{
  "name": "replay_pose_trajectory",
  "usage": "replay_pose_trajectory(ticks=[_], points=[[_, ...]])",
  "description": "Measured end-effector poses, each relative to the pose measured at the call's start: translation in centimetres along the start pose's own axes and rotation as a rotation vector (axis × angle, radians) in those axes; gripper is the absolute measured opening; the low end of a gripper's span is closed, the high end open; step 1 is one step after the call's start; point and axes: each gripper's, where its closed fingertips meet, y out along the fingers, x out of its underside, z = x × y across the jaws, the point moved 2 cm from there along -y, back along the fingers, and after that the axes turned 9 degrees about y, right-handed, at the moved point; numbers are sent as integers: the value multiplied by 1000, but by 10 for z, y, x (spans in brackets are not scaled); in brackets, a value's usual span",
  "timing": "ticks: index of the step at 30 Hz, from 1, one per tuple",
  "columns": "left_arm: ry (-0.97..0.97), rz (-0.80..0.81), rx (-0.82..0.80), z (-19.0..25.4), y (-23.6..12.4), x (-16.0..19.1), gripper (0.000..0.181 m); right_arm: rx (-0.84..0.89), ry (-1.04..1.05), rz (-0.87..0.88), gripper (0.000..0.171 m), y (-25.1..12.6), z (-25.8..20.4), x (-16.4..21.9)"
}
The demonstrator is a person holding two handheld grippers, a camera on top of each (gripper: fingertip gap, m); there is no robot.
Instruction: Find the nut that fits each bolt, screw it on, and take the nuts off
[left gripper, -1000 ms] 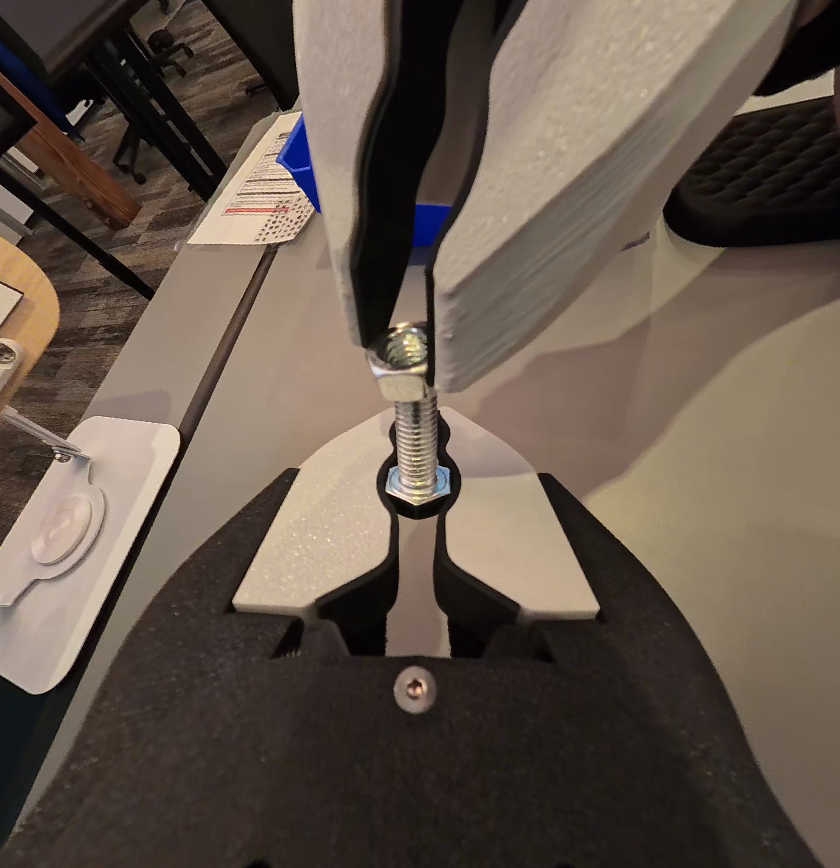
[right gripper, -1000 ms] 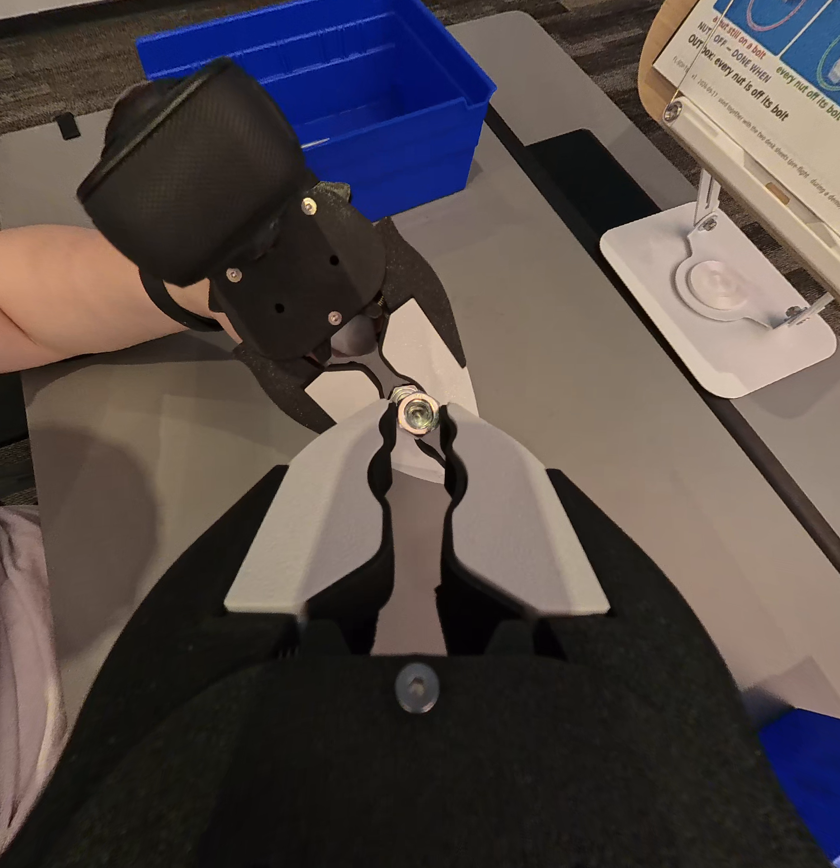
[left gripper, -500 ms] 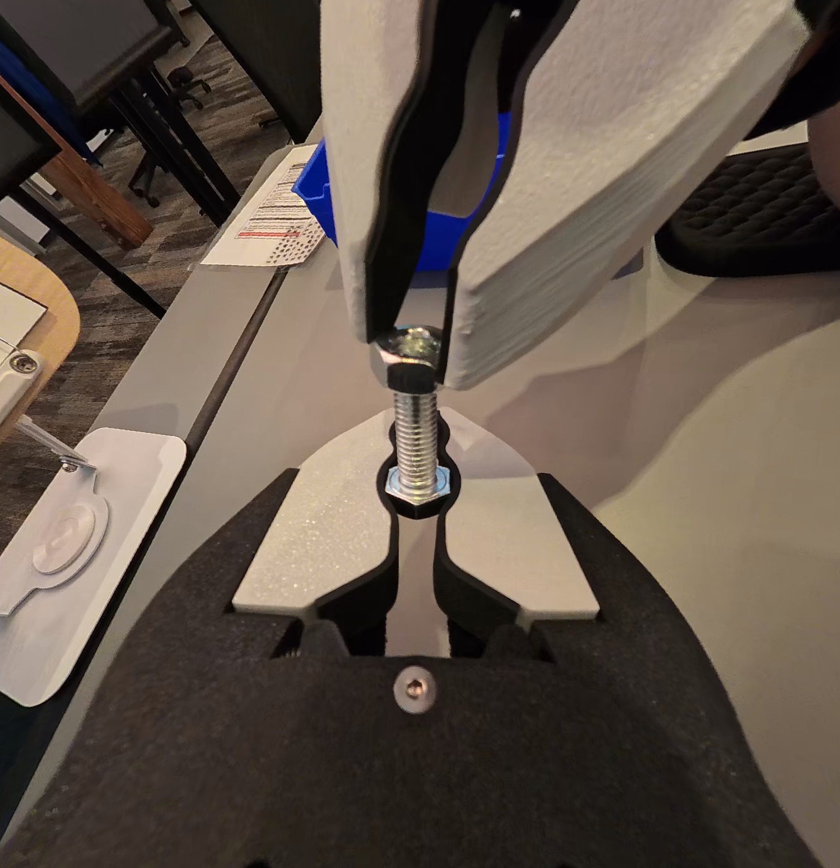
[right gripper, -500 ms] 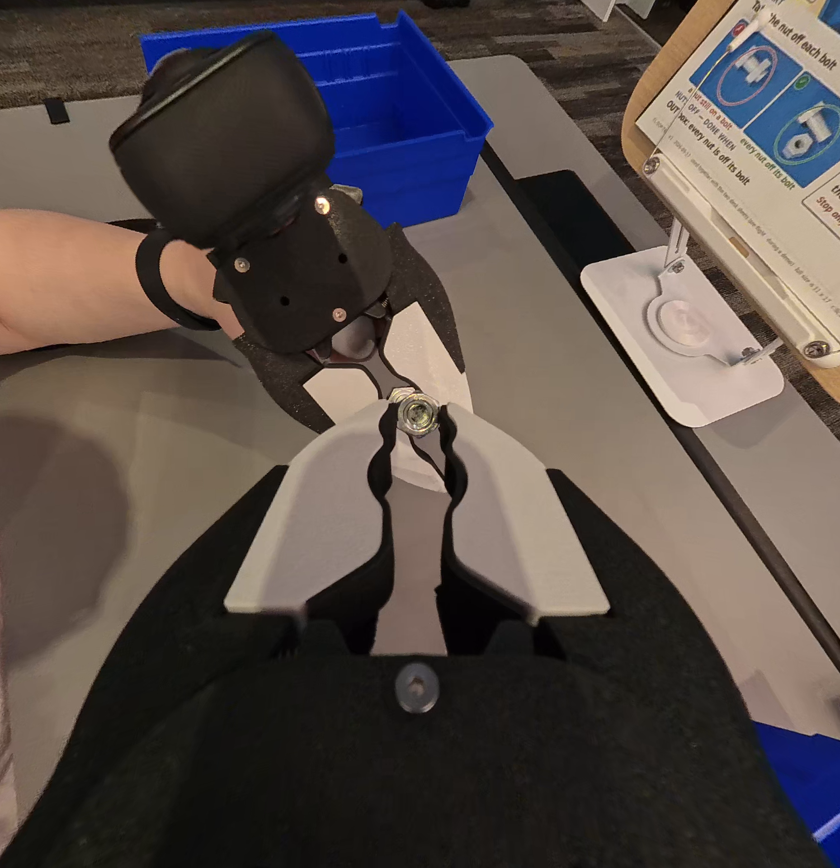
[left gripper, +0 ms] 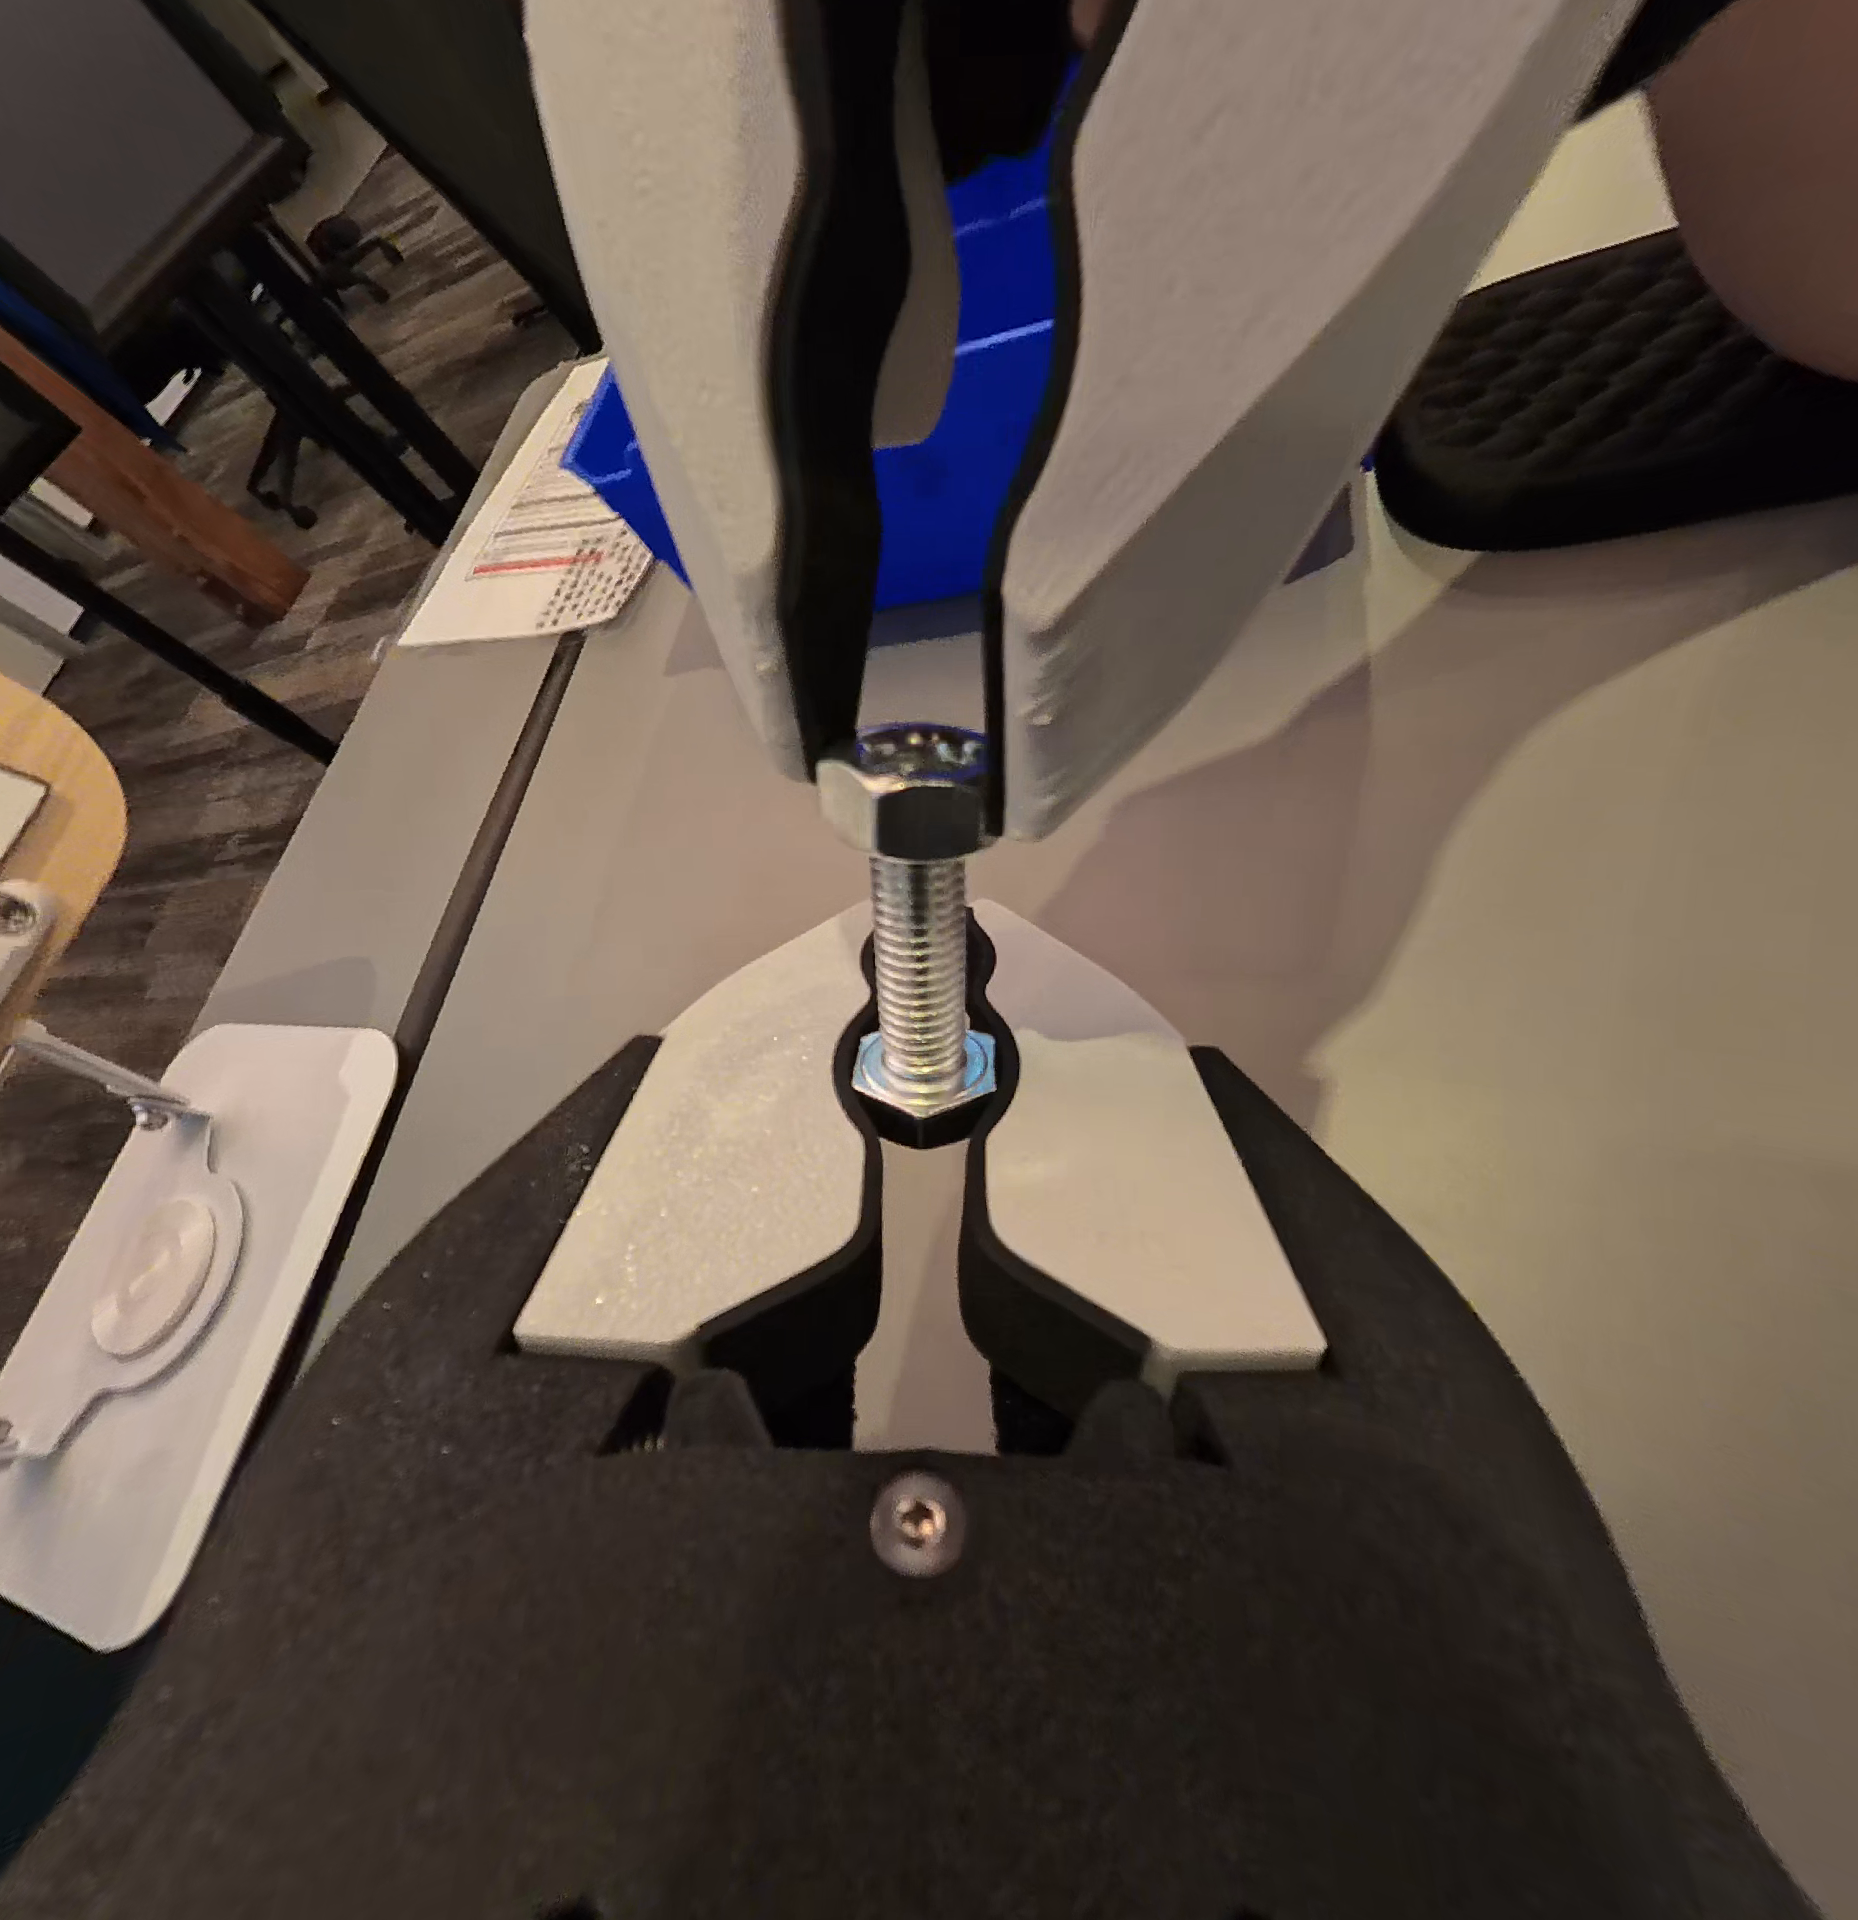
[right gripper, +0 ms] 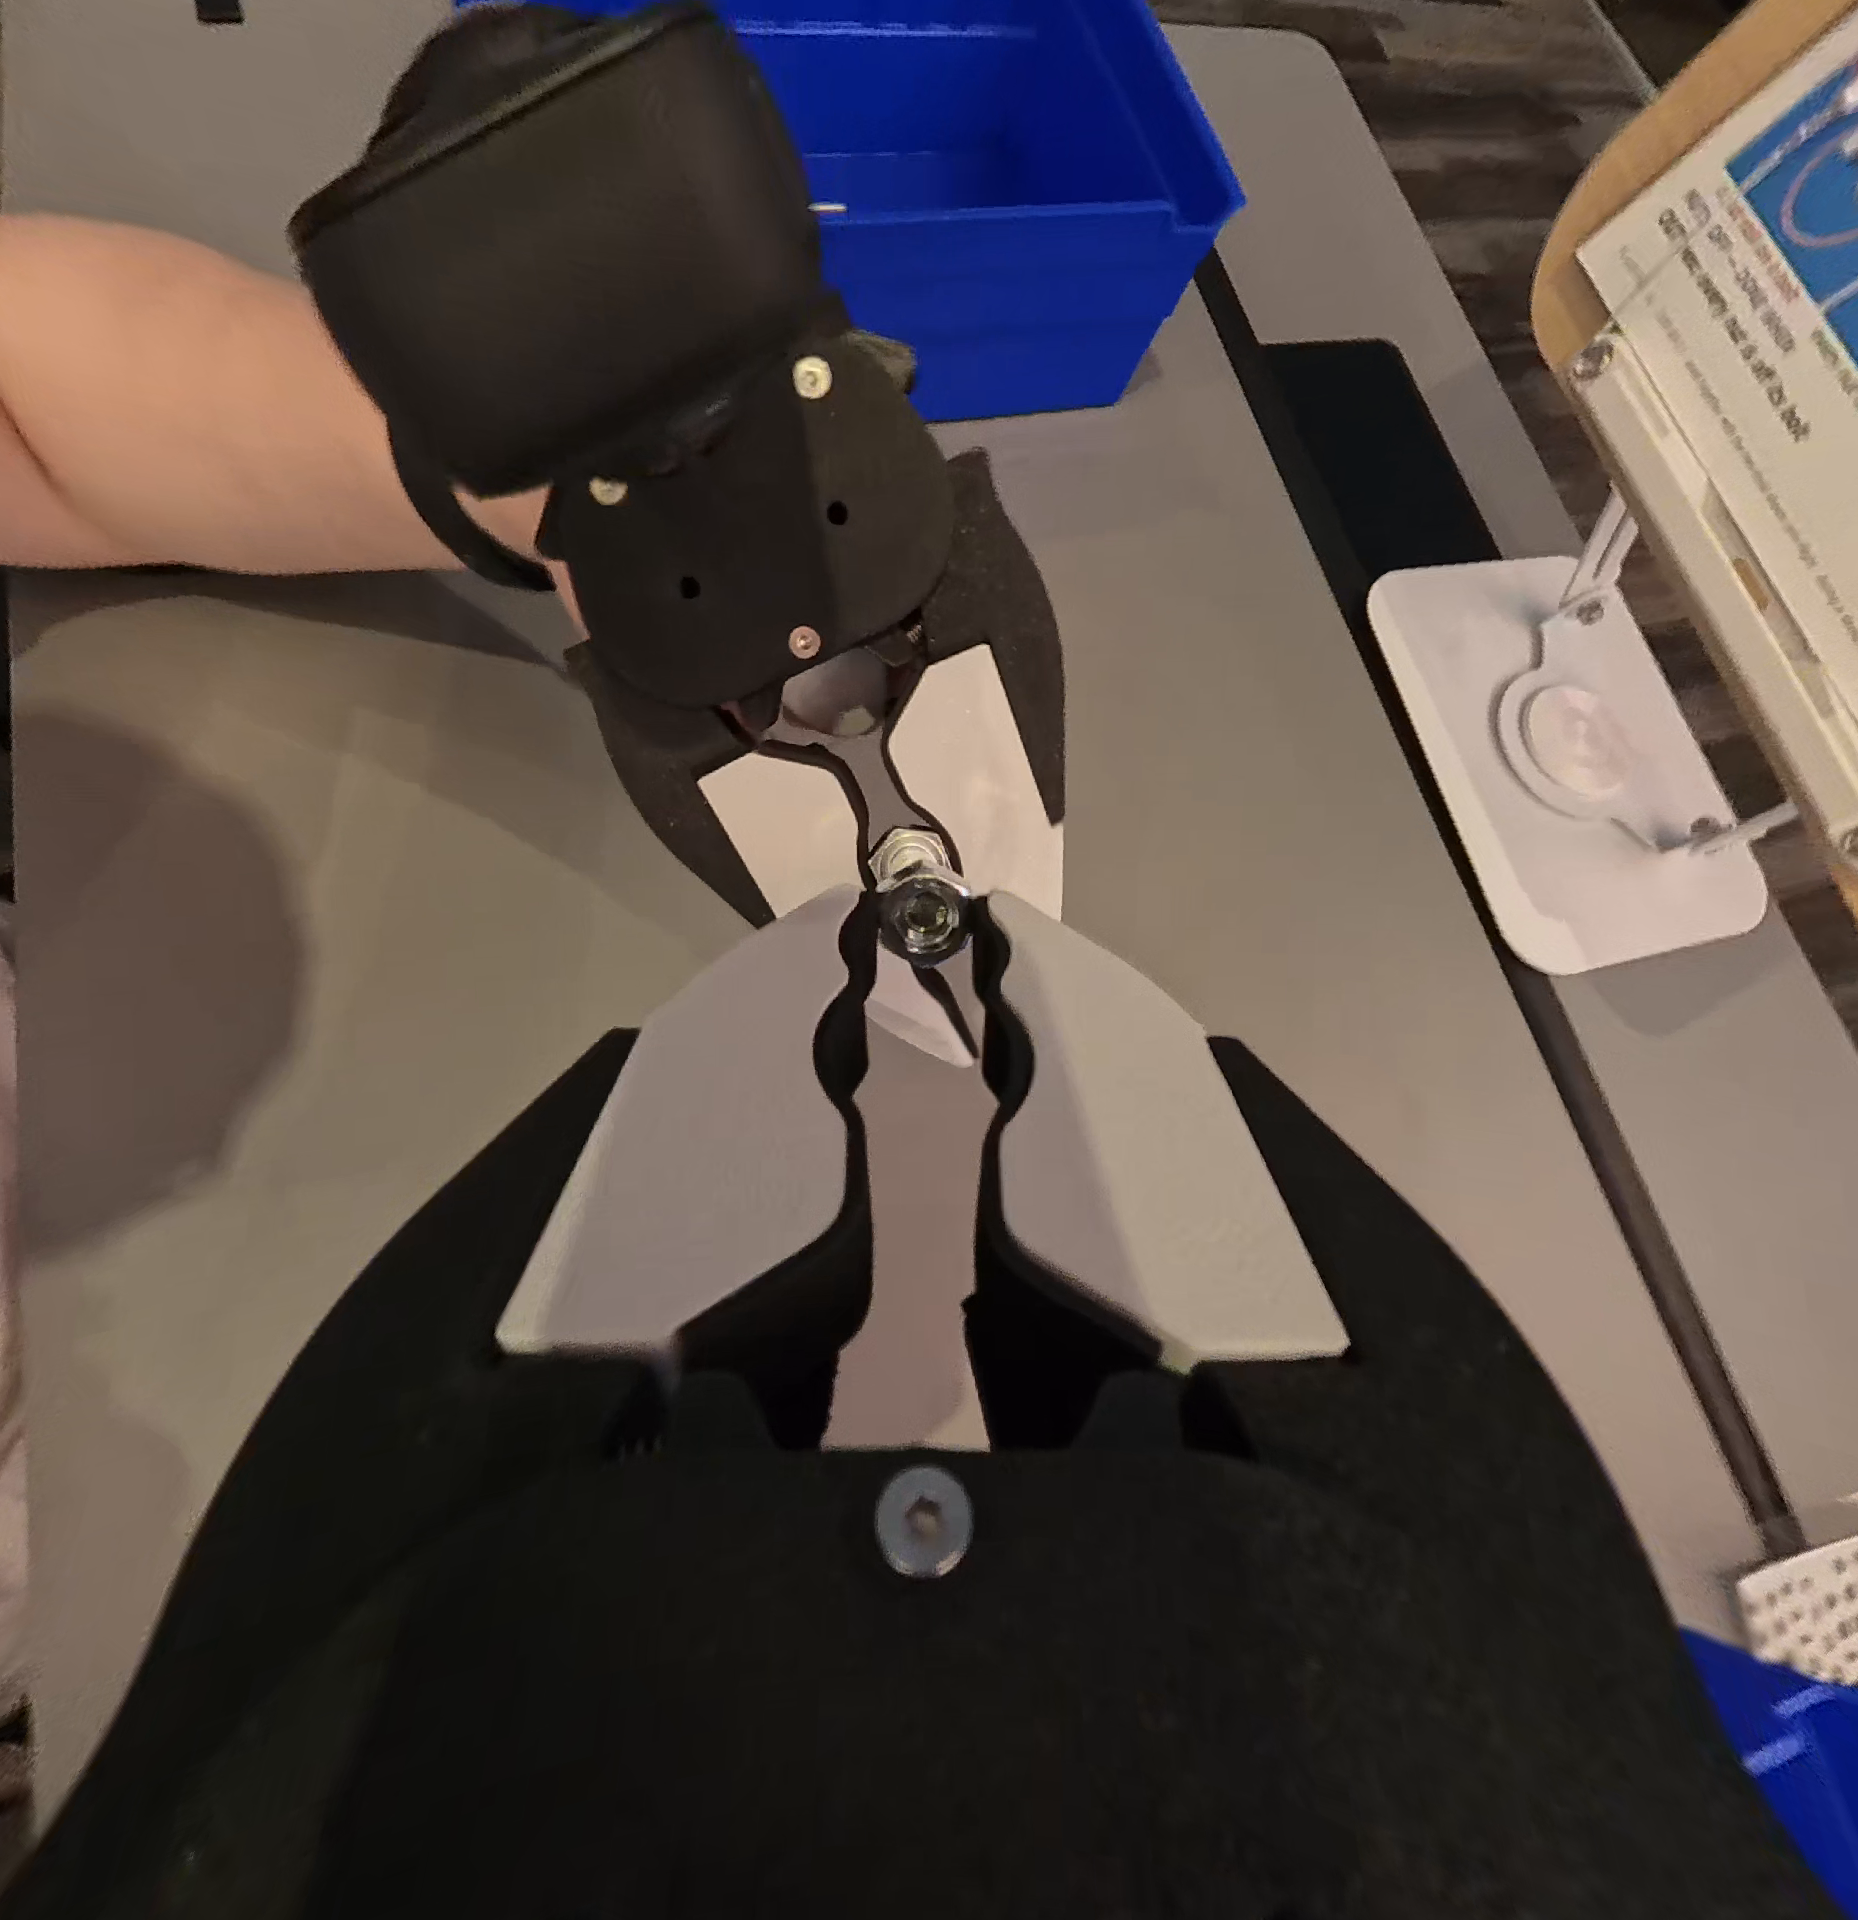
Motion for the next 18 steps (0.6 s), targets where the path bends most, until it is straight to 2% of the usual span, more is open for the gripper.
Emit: replay_pose_trajectory(ticks=[8,14,18], points=[[26,-174,-131,-10,5,14,10,-36,302,26,17,9,13,2],[14,-163,-117,-7,7,12,10,-29,279,24,16,10,13,2],[-16,-109,-94,-8,4,9,10,3,238,87,16,2,17,-7]])
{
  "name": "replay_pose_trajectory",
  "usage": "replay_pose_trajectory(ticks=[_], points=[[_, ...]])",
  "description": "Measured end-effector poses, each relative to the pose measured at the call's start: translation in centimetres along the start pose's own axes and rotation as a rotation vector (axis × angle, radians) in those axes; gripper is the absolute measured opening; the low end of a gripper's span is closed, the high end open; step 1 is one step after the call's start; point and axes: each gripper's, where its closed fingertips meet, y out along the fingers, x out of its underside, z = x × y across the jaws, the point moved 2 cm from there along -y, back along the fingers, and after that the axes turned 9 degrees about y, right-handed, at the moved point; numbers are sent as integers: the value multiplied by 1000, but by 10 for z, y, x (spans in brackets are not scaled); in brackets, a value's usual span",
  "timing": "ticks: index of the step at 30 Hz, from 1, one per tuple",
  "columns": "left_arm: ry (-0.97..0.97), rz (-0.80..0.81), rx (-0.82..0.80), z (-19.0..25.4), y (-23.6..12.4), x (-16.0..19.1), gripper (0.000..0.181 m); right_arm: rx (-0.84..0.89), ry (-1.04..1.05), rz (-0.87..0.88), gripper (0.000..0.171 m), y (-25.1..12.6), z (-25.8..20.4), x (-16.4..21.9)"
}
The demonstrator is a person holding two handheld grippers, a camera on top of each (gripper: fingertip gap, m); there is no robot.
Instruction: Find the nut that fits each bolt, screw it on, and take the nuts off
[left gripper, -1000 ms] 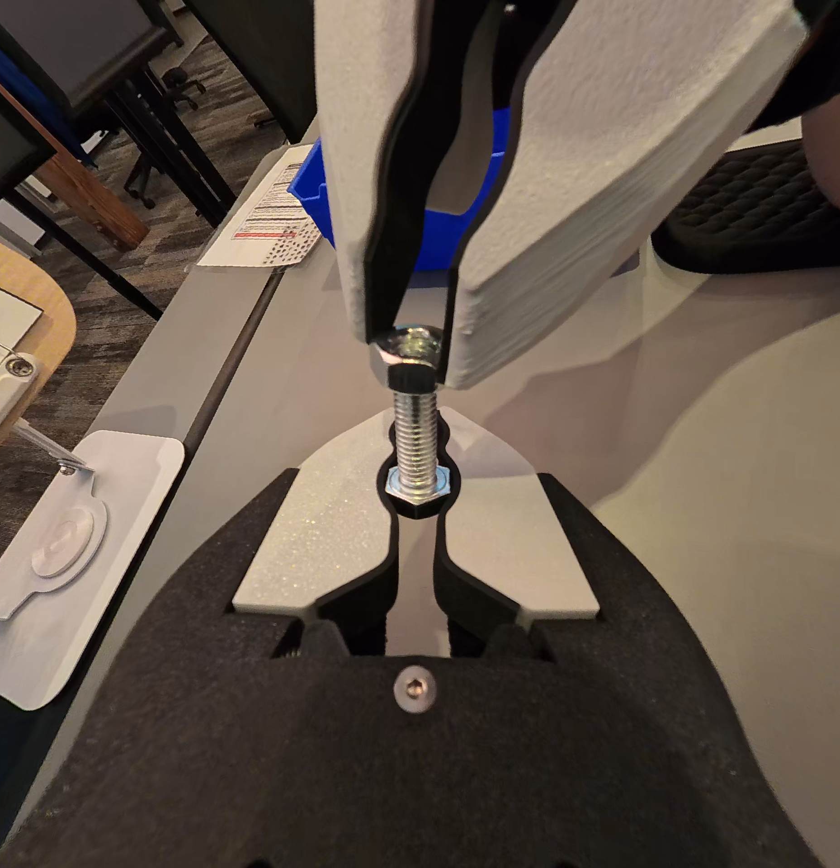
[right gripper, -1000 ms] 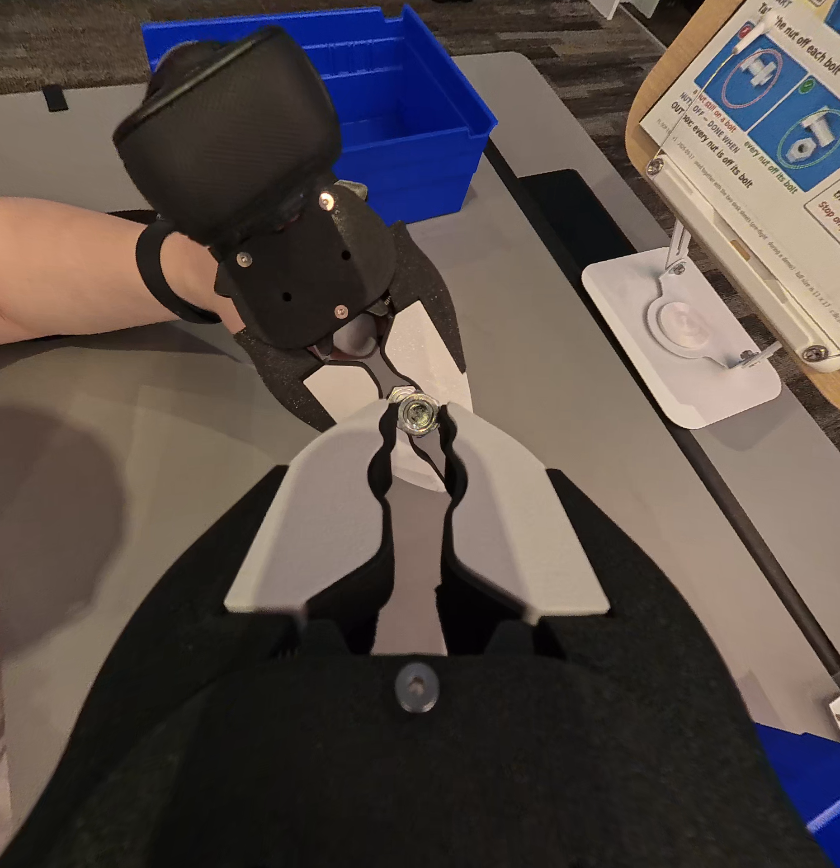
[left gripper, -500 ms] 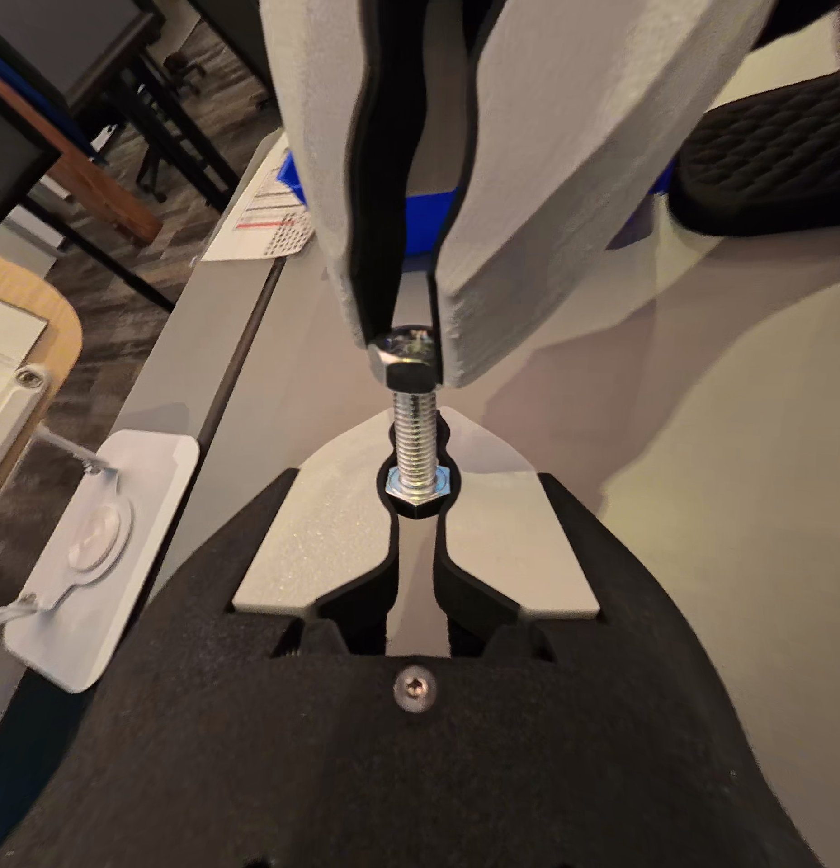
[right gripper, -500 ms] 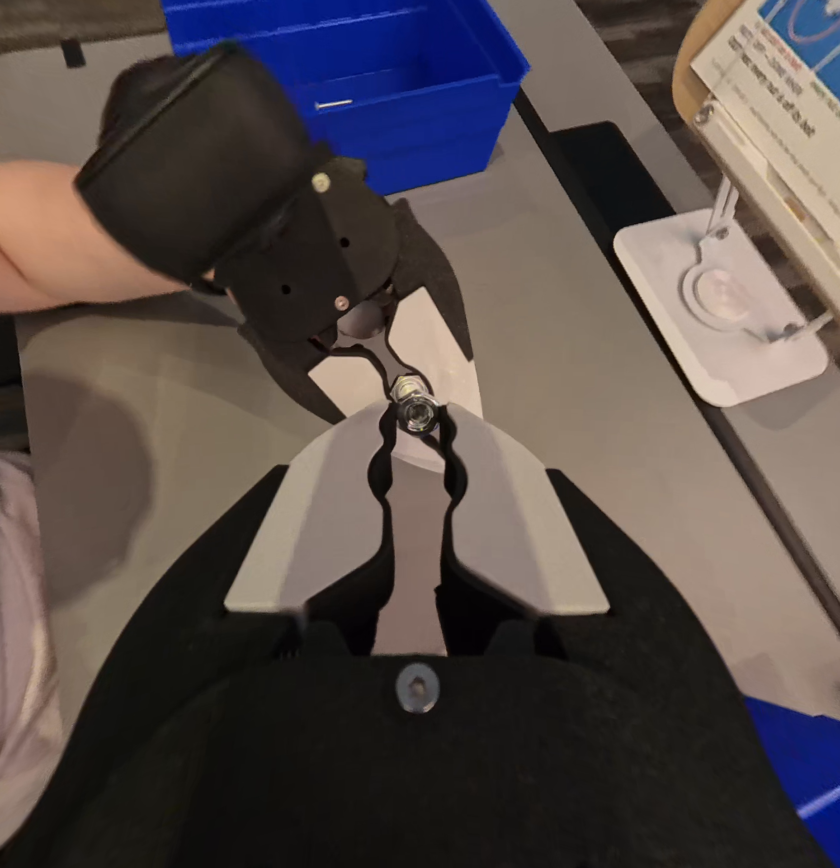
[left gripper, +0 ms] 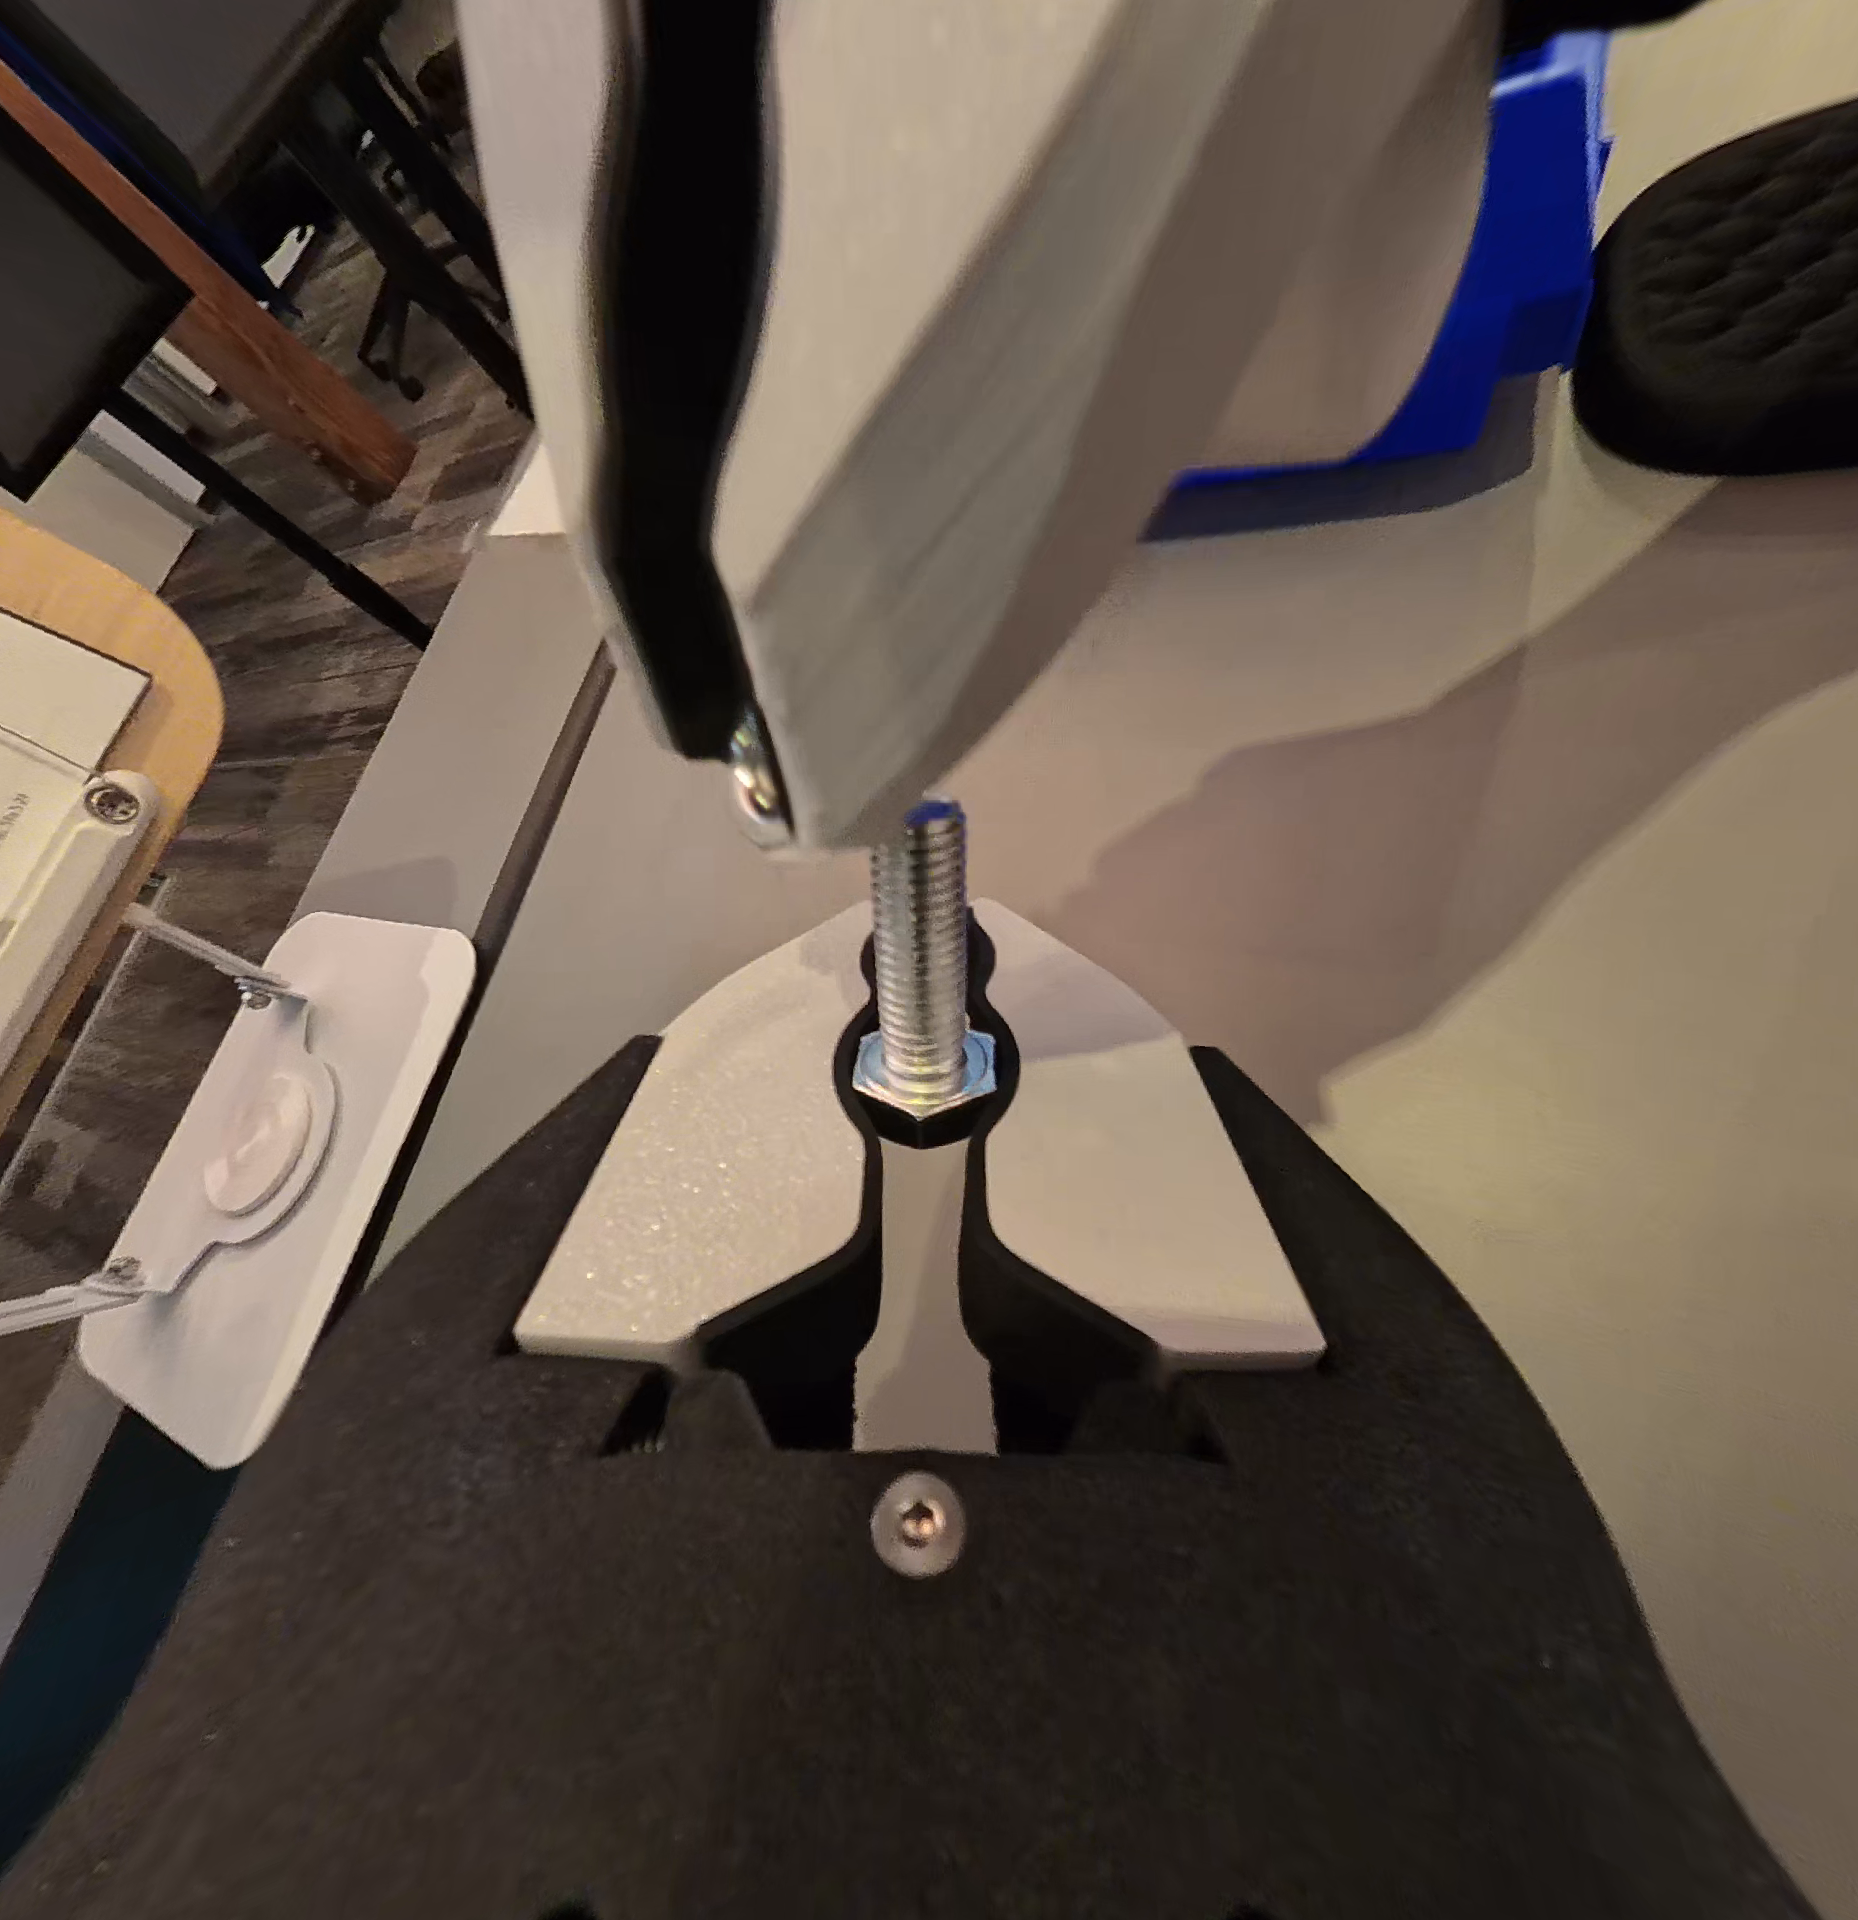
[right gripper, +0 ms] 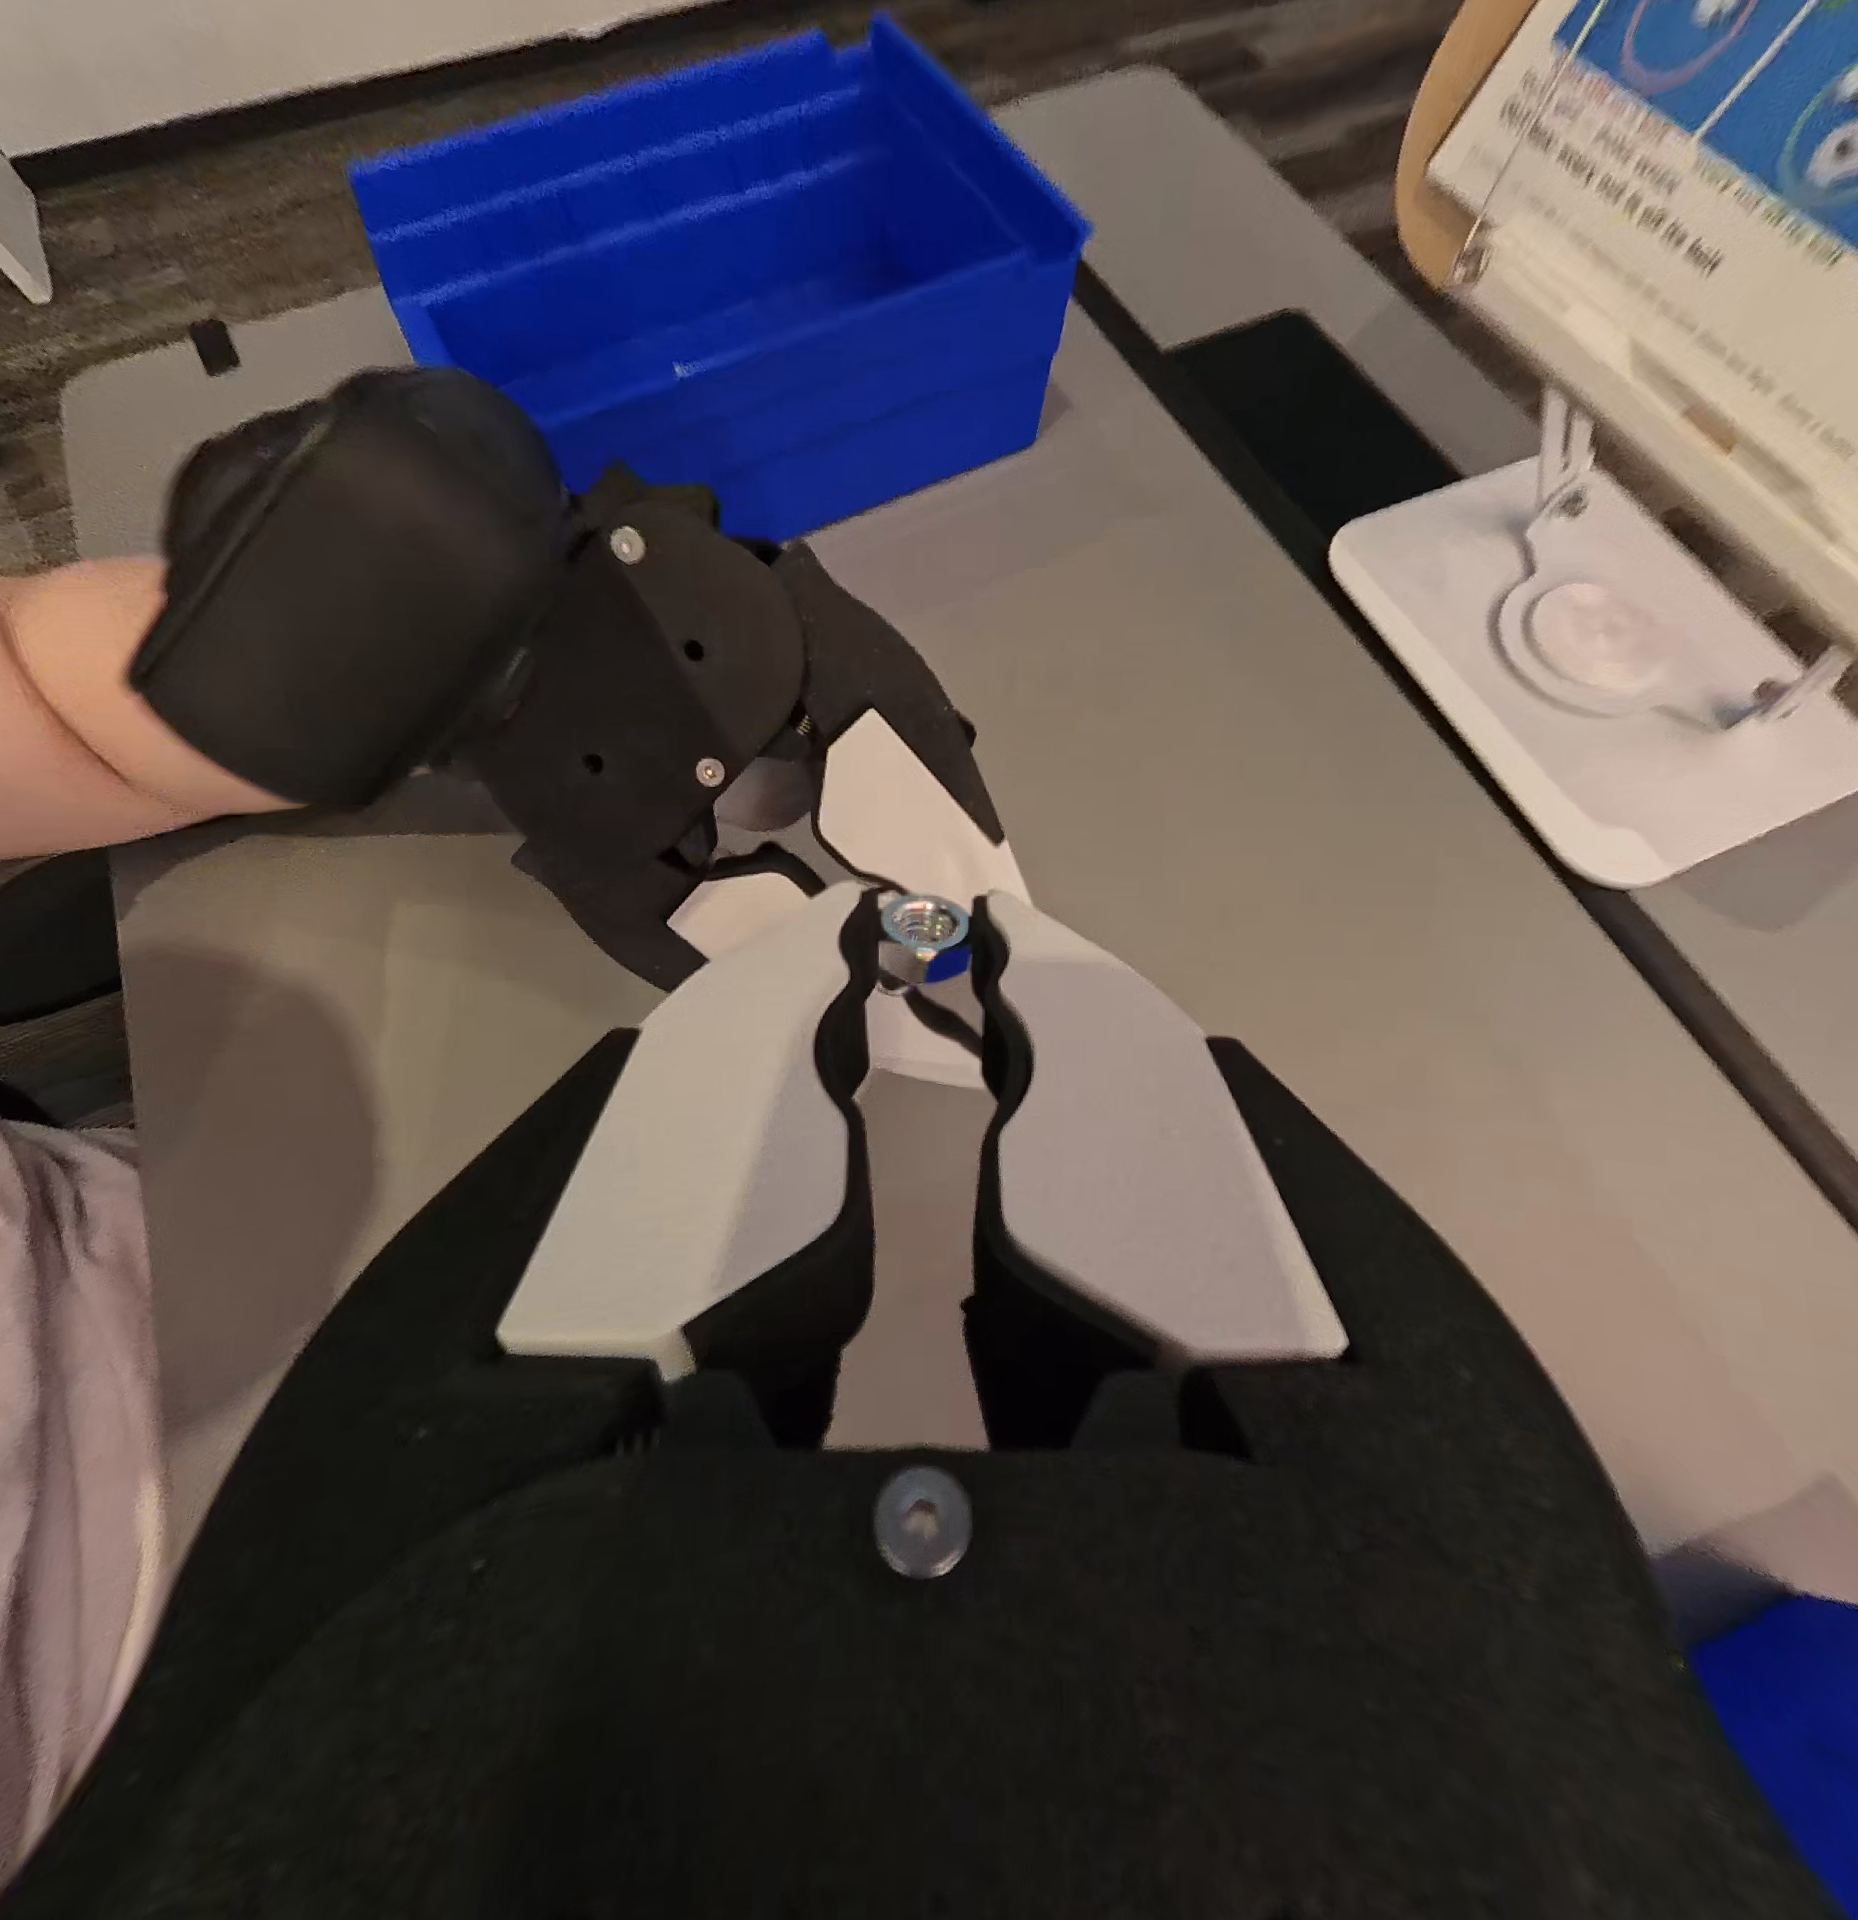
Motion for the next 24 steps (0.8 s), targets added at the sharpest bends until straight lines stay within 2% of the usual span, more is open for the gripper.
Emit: replay_pose_trajectory(ticks=[3,7,11,13,20,24], points=[[-70,78,42,0,-3,-6,10,-36,-75,100,16,-9,-4,-13],[-226,287,151,-1,-16,-24,10,-116,-194,230,16,-15,-15,-25],[-247,460,197,0,-32,-43,10,-192,-239,409,16,-19,-22,-37],[-229,486,186,1,-35,-48,10,-280,-244,437,16,-19,-30,-36],[-165,540,211,9,-44,-57,10,-420,-265,468,16,-25,-38,-32],[-145,576,279,18,-50,-64,10,-477,-326,491,16,-28,-46,-29]])
